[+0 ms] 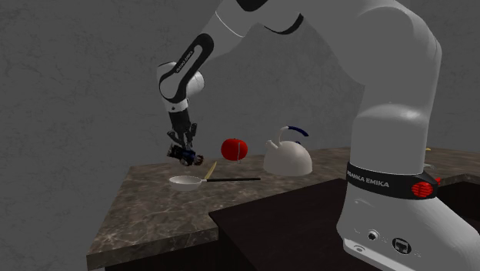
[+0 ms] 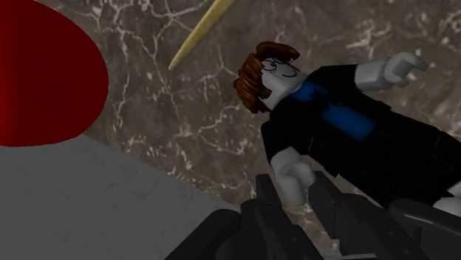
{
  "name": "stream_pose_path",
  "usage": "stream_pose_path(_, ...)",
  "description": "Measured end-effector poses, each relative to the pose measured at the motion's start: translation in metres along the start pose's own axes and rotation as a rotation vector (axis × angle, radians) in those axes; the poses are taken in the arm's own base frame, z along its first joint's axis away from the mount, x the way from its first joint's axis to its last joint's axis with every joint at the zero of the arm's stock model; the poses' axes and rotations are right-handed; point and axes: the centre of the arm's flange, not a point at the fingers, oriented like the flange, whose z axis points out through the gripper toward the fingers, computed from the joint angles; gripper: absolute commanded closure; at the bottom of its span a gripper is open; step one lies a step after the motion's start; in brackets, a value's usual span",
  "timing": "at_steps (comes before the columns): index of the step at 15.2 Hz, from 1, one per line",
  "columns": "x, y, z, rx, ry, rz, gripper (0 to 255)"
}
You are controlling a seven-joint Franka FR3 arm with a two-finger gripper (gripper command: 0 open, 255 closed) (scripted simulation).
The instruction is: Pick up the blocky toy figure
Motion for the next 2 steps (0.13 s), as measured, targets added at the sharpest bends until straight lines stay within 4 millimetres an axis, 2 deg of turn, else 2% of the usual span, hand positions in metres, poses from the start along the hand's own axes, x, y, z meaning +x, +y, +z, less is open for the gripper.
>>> stream_pose_path(2,0.0004,0.0031,-0.0081,0.000,0.000,0.000,255)
